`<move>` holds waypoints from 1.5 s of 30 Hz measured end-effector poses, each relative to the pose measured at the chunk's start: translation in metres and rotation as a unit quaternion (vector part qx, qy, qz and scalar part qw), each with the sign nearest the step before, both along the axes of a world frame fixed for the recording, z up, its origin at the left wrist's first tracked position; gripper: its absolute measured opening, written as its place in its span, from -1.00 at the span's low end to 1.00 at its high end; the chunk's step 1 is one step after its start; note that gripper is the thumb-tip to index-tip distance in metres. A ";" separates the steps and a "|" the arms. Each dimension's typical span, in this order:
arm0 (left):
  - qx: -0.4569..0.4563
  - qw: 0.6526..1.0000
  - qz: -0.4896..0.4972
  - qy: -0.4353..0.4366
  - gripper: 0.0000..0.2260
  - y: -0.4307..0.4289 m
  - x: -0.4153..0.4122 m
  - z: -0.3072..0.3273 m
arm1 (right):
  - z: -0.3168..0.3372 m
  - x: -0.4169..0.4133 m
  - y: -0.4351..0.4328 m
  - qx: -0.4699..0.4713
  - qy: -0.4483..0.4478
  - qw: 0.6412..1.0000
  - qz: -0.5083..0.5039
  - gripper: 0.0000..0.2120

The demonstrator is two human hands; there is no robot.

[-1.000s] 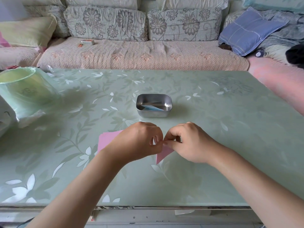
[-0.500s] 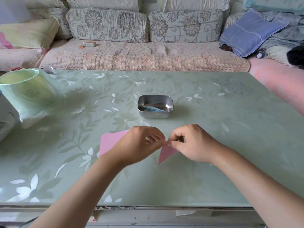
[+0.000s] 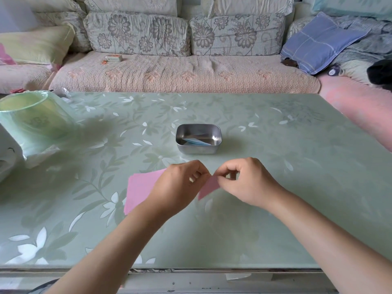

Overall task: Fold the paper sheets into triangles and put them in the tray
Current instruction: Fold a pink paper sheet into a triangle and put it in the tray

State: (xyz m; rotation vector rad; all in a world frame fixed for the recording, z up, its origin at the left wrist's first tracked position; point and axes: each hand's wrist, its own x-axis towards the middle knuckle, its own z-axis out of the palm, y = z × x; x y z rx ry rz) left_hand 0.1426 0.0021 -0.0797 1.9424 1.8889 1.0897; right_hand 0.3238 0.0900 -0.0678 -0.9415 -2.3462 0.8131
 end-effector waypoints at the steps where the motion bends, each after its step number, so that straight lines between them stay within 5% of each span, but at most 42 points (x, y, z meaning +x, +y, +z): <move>1: 0.060 0.996 -0.005 0.068 -0.93 0.000 -0.004 0.000 | 0.000 0.001 0.001 0.035 0.004 0.999 0.008 -0.94; 3: 0.141 0.976 -0.035 0.164 -0.95 -0.001 -0.008 -0.002 | -0.002 0.002 0.002 0.115 -0.005 0.993 0.027 -0.90; 5: 0.153 0.972 -0.061 0.170 -0.98 -0.002 -0.005 -0.007 | -0.006 0.002 0.002 0.121 0.002 0.992 0.032 -0.85; 12: -0.001 0.992 0.039 -0.116 -0.97 -0.001 0.006 -0.019 | -0.007 0.002 0.001 -0.018 0.027 0.999 0.009 -0.76; 20: -0.047 0.974 0.025 -0.219 -0.92 0.000 0.011 -0.017 | -0.006 -0.005 -0.004 -0.076 0.064 0.995 -0.027 -0.91; 45: -0.039 0.978 0.064 -0.197 -0.88 0.004 -0.024 -0.002 | -0.011 0.008 0.015 -0.064 0.044 0.991 -0.107 -0.94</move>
